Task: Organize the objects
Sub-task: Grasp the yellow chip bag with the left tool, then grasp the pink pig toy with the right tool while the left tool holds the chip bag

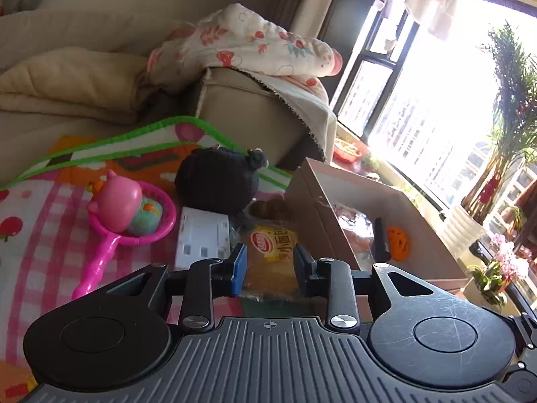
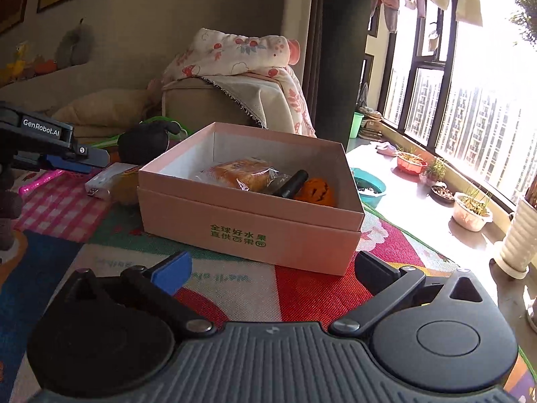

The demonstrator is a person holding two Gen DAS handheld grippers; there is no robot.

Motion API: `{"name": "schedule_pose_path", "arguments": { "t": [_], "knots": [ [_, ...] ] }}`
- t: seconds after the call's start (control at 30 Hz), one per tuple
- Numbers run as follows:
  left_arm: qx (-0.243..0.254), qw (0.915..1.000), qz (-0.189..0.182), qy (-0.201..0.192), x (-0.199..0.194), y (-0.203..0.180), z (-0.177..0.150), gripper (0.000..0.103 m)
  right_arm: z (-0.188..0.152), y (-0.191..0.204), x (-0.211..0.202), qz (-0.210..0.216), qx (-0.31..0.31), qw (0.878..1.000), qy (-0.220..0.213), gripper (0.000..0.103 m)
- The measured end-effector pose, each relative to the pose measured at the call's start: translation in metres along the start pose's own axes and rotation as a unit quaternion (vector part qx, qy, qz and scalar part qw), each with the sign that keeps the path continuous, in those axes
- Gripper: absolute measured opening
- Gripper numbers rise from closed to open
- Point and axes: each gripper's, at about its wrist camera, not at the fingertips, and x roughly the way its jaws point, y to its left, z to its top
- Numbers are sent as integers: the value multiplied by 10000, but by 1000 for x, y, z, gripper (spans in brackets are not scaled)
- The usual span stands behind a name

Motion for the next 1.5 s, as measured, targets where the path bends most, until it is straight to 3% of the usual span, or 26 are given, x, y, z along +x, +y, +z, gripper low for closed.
{"name": "schedule_pose_path", "arguments": {
  "t": [0.17,0.33,0.5,0.67,0.8,1.0,1.17,1.23,1.37,1.5],
  "knots": [
    [125,9980,68,618,53,-6,14,34,-5,-2,-5,-27,60,9999,-107,103],
    [607,9958,329,596,67,-19,8,50,-4,-5,-3,-10,188,9998,-89,103],
    [839,9928,375,773,67,-23,6,53,-4,-7,1,-20,265,9996,21,103],
    [1213,9890,250,810,34,-25,-14,52,-4,-6,0,-69,281,9996,-22,103],
    [1037,9898,-14,974,-18,-14,-41,51,-4,-6,-1,-101,300,9995,-25,103],
    [1003,9916,176,793,-88,3,-81,51,-4,-3,1,-140,218,9997,39,103],
    [782,9952,223,545,-96,6,-90,51,1,9,9,-239,-39,9993,292,103],
    [867,9947,206,513,-94,3,-90,51,11,15,4,-19,-44,9995,303,103],
    [856,9948,57,542,-95,8,-88,49,57,40,-10,899,-165,9957,153,103],
    [605,9973,274,327,-111,29,-86,44,104,78,6,1653,-295,9843,538,103]
  ]
}}
